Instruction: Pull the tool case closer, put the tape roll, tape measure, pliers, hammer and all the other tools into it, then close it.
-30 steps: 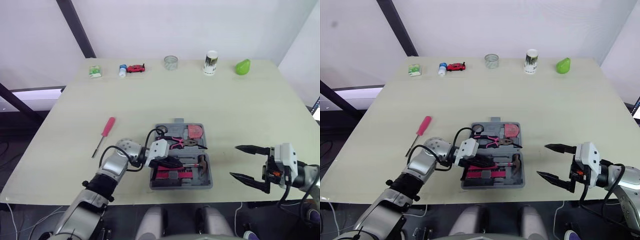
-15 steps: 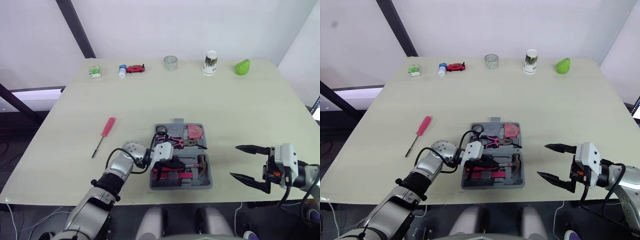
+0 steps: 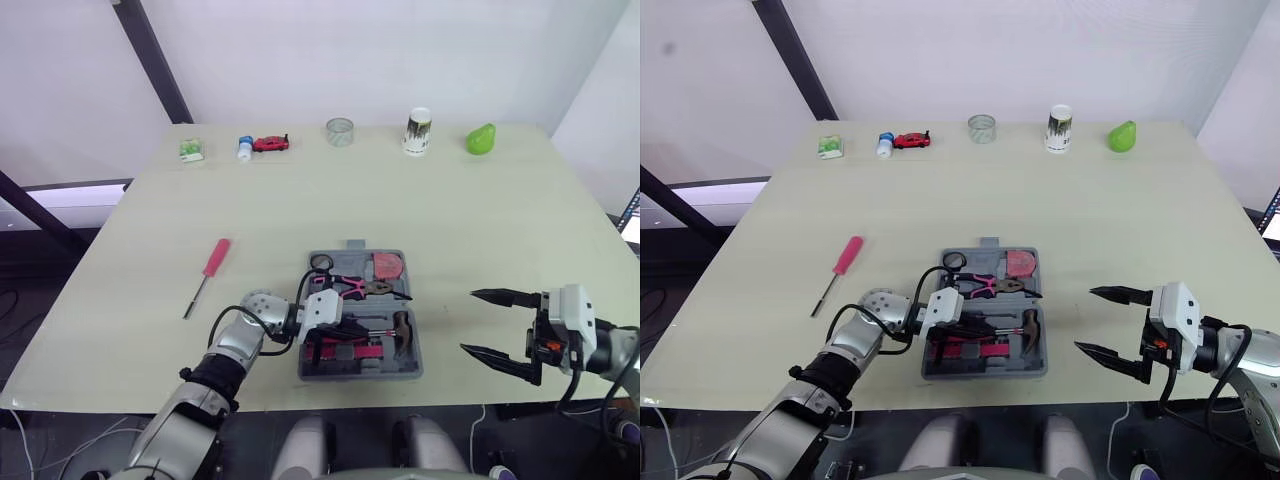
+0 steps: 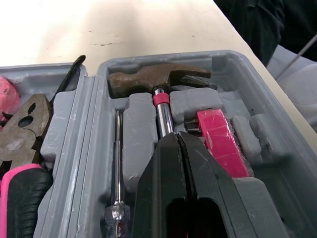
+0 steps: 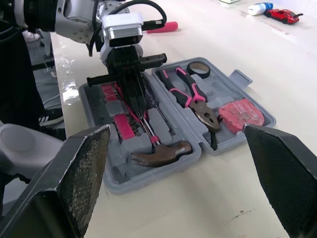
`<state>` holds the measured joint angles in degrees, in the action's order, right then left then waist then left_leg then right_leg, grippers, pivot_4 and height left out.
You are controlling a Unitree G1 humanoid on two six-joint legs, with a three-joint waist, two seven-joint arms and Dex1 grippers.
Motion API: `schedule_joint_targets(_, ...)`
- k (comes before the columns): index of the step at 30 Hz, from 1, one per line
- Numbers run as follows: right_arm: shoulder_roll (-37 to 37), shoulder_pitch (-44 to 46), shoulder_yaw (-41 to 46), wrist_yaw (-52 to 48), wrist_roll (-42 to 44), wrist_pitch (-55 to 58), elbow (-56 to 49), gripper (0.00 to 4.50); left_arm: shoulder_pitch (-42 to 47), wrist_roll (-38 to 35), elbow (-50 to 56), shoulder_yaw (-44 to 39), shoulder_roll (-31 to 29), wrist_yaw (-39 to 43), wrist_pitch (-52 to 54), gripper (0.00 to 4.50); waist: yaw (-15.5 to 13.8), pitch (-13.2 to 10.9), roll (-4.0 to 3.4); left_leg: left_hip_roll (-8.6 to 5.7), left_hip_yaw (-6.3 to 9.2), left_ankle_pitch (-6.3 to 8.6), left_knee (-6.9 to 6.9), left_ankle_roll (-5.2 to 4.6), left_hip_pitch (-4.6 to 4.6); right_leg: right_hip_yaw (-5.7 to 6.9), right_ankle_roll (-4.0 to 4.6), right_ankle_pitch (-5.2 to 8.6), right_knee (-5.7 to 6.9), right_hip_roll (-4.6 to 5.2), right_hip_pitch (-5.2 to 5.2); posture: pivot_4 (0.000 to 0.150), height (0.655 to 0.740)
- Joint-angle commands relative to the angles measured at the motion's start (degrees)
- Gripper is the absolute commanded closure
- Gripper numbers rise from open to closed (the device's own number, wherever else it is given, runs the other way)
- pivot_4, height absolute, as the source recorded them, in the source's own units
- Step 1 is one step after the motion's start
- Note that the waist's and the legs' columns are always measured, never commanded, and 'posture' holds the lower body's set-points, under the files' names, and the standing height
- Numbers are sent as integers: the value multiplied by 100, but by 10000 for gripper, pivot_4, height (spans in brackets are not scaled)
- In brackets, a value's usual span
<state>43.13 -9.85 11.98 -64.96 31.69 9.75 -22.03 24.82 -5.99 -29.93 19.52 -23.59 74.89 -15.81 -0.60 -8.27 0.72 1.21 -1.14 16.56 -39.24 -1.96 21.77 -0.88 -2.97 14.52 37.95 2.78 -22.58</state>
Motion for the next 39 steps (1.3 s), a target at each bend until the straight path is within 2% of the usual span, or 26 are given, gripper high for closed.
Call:
schedule_joint_targets(1, -93, 77, 171, 108, 274, 62, -79, 0, -114, -550, 708, -351, -106, 114, 651, 44590, -1, -4, 3, 4, 1, 0, 0, 0, 4, 1, 0, 0, 1, 0, -3, 1500, 7400)
schedule_joint_targets(5, -265, 159, 227, 299, 335, 64, 76, 0, -213, -1137, 1718, -811, -300, -10, 1363, 44590, -9, -9, 7, 11, 4, 0, -2, 0, 15, 3, 0, 0, 0, 2, -12, 1500, 7400)
schedule_joint_targets(9, -561, 277, 217, 642, -19, -262, 506, 0, -490, -1468, 2646, -1452, -657, -455, 1775, 44590, -3, -14, 13, 11, 5, 0, -2, 0, 13, 2, 0, 0, -1, 4, -11, 1500, 7400)
schedule_joint_targets(17, -968, 226, 296, 1028, -523, -998, 1451, 0, -1626, -1966, 3379, -2822, -980, -1761, 2818, 44590, -3, -17, 9, 13, 1, 0, 2, 0, 11, 1, 0, 0, -1, 8, -12, 1500, 7400)
schedule_joint_targets(18, -988, 208, 328, 1030, -519, -1053, 1550, 0, -1794, -1945, 3410, -2933, -1034, -1927, 2965, 39491, -4, -17, 8, 13, 1, 0, 2, 0, 11, 1, 0, 0, -1, 9, -12, 1500, 7400)
schedule_joint_targets(19, -1005, 180, 377, 988, -502, -1139, 1675, 0, -1993, -2012, 3413, -3127, -1028, -2098, 3090, 36617, -3, -18, 8, 13, 0, 0, 2, 1, 10, 0, 0, 0, -1, 10, -12, 1500, 7400)
schedule_joint_targets(21, -1026, 111, 481, 988, -455, -1180, 1896, 0, -2492, -1887, 3127, -3552, -1020, -2303, 2691, 27517, 6, -18, 7, 14, 0, 0, 4, 1, 9, 0, 0, 0, -2, 11, -12, 1500, 7400)
schedule_joint_targets(23, -1023, 25, 606, 1025, -436, -1209, 2050, 0, -2976, -1862, 2980, -3887, -989, -2408, 2458, 17548, 8, -19, 9, 14, -4, 0, 9, 1, 7, -2, 1, 1, -4, 14, -12, 1500, 7400)
schedule_joint_targets(24, -1022, -26, 659, 1029, -408, -1206, 2090, 0, -3175, -1901, 2969, -4000, -976, -2419, 2415, 11138, 5, -20, 9, 14, -4, 1, 10, 1, 6, -1, 2, 1, -4, 16, -12, 1500, 7400)
schedule_joint_targets(26, -998, -184, 775, 1203, -539, -1198, 2226, 0, -3730, -1946, 2936, -4254, -987, -2346, 2242, 2303, 1, -21, 9, 14, -5, 1, 12, 1, 7, 0, 3, 2, -5, 22, -12, 1500, 7400)
schedule_joint_targets(27, -989, -268, 820, 1217, -595, -1278, 2287, 0, -3959, -1951, 2895, -4369, -988, -2332, 2159, 1061, -6, -21, 9, 15, -6, 2, 13, -1, 7, 1, 20, 12, -7, 28, -12, 1500, 7400)
schedule_joint_targets(32, -960, -678, 1073, 1216, -603, -1418, 2383, 0, -4602, -2047, 2463, -4965, -1004, -2406, 1918, 1061, -31, -22, 10, 13, -6, 7, 15, -8, 9, 0, 24, 15, -12, 47, -11, 1500, 7400)
schedule_joint_targets(39, -943, -1248, 1446, 1315, -338, -1070, 1923, 0, -5265, -2070, 2300, -5366, -882, -2348, 1701, 1061, 1, -21, 10, 14, -11, 9, 17, -9, 8, -1, 31, 21, -16, 79, -12, 1500, 7400)
